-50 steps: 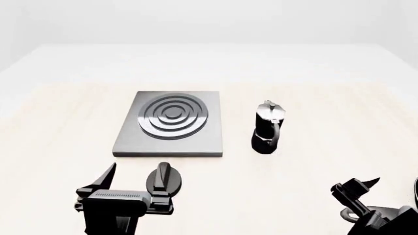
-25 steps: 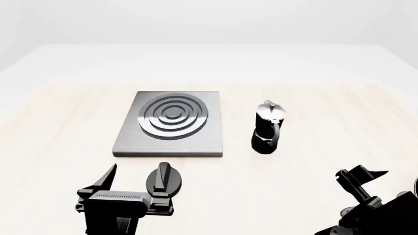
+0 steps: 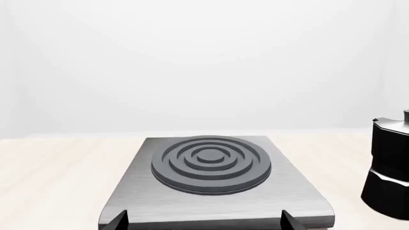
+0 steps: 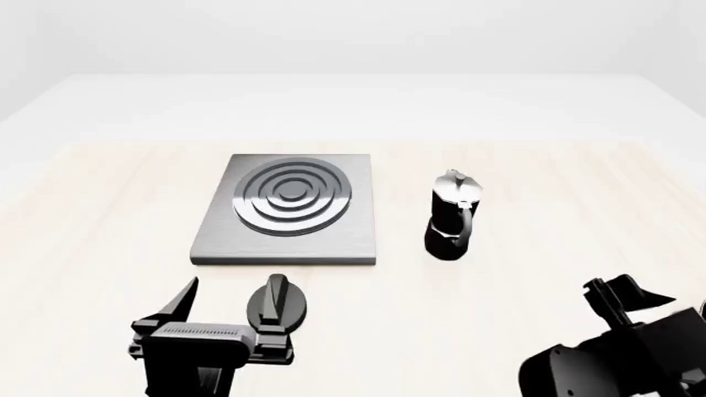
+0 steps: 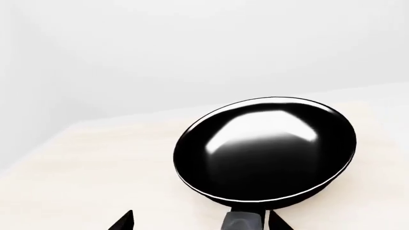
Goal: Put the frying pan on the stove.
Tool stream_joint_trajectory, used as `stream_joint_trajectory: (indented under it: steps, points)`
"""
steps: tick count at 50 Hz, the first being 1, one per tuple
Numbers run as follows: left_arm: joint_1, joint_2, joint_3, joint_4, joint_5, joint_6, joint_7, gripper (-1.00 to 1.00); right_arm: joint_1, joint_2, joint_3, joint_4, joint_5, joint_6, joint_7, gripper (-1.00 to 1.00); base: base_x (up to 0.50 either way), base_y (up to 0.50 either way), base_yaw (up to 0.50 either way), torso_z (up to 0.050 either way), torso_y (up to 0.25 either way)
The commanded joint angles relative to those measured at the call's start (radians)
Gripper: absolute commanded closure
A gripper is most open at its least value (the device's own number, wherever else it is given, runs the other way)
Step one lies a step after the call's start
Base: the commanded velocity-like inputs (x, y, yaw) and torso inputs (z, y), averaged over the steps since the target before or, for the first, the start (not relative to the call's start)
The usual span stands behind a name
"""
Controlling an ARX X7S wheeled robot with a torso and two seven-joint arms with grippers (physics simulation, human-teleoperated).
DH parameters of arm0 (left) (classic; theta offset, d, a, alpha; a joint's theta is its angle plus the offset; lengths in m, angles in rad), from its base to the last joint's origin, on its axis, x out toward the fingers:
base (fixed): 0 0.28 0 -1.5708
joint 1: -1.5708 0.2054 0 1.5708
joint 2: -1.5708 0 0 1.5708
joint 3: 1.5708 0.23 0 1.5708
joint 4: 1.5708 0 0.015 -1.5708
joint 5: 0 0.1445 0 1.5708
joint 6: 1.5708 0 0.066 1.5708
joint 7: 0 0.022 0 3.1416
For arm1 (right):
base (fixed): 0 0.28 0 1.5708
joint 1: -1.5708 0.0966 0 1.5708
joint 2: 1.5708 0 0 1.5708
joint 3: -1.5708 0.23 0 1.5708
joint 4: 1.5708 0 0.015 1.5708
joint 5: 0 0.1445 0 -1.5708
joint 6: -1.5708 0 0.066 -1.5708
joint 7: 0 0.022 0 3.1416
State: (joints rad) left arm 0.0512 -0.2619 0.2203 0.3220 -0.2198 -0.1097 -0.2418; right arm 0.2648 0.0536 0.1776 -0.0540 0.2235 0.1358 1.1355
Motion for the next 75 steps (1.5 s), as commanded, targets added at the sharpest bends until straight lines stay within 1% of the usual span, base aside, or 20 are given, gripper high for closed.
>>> stream_joint_trajectory:
  steps: [1,15,24,26,40,44,55,62,75]
  points:
    - [0.001,-0.003,0.005,-0.004,-0.004,0.006,-0.003,-1.00,0.029,0.003,-0.005,0.056,-0.004,-0.013,0.060,-1.00,0.00,0.00,0.00,0.000,0.000]
    - [-0.002,-0.006,0.011,-0.018,-0.008,0.014,-0.006,-1.00,0.069,0.015,-0.019,0.109,-0.025,0.027,0.133,-1.00,0.00,0.00,0.00,0.000,0.000]
    - [-0.002,-0.008,0.015,-0.020,-0.012,0.019,-0.007,-1.00,0.123,0.028,-0.026,0.180,-0.022,0.046,0.149,-1.00,0.00,0.00,0.00,0.000,0.000]
    - [-0.002,-0.009,0.016,-0.021,-0.010,0.020,-0.008,-1.00,0.136,0.023,-0.011,0.204,0.012,0.042,0.137,-1.00,0.00,0.00,0.00,0.000,0.000]
    - [-0.007,-0.012,0.023,-0.012,-0.012,0.013,-0.017,-1.00,0.153,0.037,-0.003,0.200,0.010,0.069,0.191,-1.00,0.00,0.00,0.00,0.000,0.000]
    - [-0.004,-0.013,0.025,-0.017,-0.011,0.018,-0.018,-1.00,0.150,0.029,0.028,0.214,0.035,0.042,0.202,-1.00,0.00,0.00,0.00,0.000,0.000]
    - [-0.008,-0.017,0.026,-0.022,-0.015,0.020,-0.022,-1.00,0.160,0.035,0.037,0.258,0.037,0.026,0.225,-1.00,0.00,0.00,0.00,0.000,0.000]
    - [-0.005,-0.019,0.028,-0.023,-0.017,0.024,-0.024,-1.00,0.164,0.040,0.030,0.265,0.045,0.033,0.219,-1.00,0.00,0.00,0.00,0.000,0.000]
    - [-0.009,-0.018,0.044,-0.035,-0.011,0.028,-0.027,-1.00,0.184,0.042,0.026,0.347,0.067,0.009,0.192,-1.00,0.00,0.00,0.00,0.000,0.000]
